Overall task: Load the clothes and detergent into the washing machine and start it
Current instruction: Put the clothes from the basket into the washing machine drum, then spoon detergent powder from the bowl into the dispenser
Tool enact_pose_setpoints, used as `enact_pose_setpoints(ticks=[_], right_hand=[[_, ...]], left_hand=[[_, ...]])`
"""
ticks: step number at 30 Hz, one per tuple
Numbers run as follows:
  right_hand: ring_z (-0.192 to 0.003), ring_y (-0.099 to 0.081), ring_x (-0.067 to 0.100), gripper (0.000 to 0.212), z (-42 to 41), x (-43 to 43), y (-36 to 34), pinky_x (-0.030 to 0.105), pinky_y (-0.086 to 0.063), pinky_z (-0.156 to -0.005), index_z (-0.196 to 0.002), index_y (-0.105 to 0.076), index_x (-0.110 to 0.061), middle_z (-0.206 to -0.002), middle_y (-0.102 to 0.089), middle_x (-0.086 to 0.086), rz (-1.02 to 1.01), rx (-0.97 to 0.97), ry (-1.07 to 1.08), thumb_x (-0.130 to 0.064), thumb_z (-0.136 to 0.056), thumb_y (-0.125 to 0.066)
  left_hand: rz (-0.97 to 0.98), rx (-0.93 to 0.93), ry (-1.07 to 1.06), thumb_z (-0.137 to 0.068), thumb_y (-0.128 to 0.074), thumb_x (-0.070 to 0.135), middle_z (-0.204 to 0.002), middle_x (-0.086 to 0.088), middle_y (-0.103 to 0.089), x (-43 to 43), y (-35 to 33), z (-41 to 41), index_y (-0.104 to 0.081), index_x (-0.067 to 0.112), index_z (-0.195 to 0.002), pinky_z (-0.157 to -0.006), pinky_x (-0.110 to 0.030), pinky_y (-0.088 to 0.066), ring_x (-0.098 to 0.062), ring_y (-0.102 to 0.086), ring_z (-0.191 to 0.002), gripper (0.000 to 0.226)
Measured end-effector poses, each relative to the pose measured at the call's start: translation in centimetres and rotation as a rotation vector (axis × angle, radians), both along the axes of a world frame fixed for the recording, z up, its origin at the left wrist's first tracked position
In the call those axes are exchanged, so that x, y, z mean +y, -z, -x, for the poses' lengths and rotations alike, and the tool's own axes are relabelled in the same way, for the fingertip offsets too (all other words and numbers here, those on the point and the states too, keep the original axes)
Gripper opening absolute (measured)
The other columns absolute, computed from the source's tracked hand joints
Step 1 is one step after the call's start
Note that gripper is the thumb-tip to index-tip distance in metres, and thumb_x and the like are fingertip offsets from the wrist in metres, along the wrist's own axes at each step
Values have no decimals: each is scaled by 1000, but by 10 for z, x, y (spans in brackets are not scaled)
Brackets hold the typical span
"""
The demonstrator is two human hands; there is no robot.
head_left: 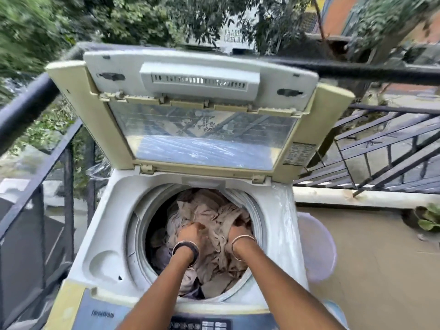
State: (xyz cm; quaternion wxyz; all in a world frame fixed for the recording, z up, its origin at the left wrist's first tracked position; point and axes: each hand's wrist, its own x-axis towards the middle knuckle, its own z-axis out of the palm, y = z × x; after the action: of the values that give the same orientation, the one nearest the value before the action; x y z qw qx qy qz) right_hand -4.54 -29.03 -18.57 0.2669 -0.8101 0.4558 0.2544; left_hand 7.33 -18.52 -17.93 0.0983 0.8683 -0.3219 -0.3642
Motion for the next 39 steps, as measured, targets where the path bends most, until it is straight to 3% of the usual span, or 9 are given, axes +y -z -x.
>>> enact_pose_setpoints(ticks=[5,12,15,20,25,27,31,34,39], right_hand=[[-96,-67,32,34,31,9,-66,31,-52,-77,-93,-72,-9,-99,-72,15,-29,-241,50,-39,-79,-67],[-74,-68,8,17,120,14,-110,25,-55,-74,-91,-74,-24,-82,-75,-4,78,-716,240,-33,-82,-63],[-69,-71,12,28,168,4,-117,33,-58,-70,-88,-72,-27,-75,-75,-3,110,-835,332,-44,-77,-53],[-74,-73,19,41,271,-19,-113,38,-58,-74,-95,-72,-29,-76,-76,-3,170,-866,428,-50,-72,-45],[-60,-70,15,13,391,-30,-93,40,-59,-65,-86,-67,-33,-66,-72,-4,175,-865,609,-33,-81,-56],[-53,-67,10,11,439,-32,-84,38,-59,-61,-82,-71,-25,-63,-71,-2,134,-859,735,-21,-82,-61],[-52,-69,16,16,525,-38,-48,45,-60,-64,-76,-70,-27,-59,-71,0,90,-785,947,-36,-72,-57],[-49,-67,19,18,578,-41,-20,49,-60,-66,-69,-68,-27,-56,-70,-2,96,-731,1121,-15,-82,-63],[-47,-65,19,13,650,-34,58,48,-59,-64,-70,-68,-24,-55,-69,3,42,-602,1375,-19,-79,-60]], left_hand=[[208,78,-167,-86,-62,23,-109,-5,-72,4,-37,21,-68,16,-109,-89,-27,-51,-21,-68,-103,25],[530,96,-284,-85,-61,9,-85,-5,-71,0,-84,112,-71,11,-94,-74,-27,-53,-19,-66,-76,14],[651,39,-318,-77,-54,22,-81,-2,-73,-5,-98,164,-71,18,-88,-74,-36,-57,-20,-69,-75,20],[790,25,-290,-79,-58,14,-73,6,-71,-29,-124,273,-69,22,-84,-67,-29,-56,-12,-69,-68,15],[662,274,-100,-86,-57,8,-73,-3,-69,-58,-121,376,-67,21,-86,-70,-42,-59,-28,-70,-73,16],[598,305,-48,-87,-56,5,-74,-6,-68,-66,-110,415,-68,15,-90,-67,-38,-57,-29,-70,-73,15],[440,354,53,-84,-58,9,-68,1,-67,-78,-74,474,-69,18,-87,-61,-29,-53,-22,-69,-66,14],[334,338,126,-83,-57,8,-72,2,-67,-94,-40,513,-69,17,-89,-65,-26,-52,-15,-65,-64,16],[131,273,249,-84,-57,14,-87,0,-75,-127,32,555,-69,22,-93,-70,-21,-47,-18,-71,-82,17]])
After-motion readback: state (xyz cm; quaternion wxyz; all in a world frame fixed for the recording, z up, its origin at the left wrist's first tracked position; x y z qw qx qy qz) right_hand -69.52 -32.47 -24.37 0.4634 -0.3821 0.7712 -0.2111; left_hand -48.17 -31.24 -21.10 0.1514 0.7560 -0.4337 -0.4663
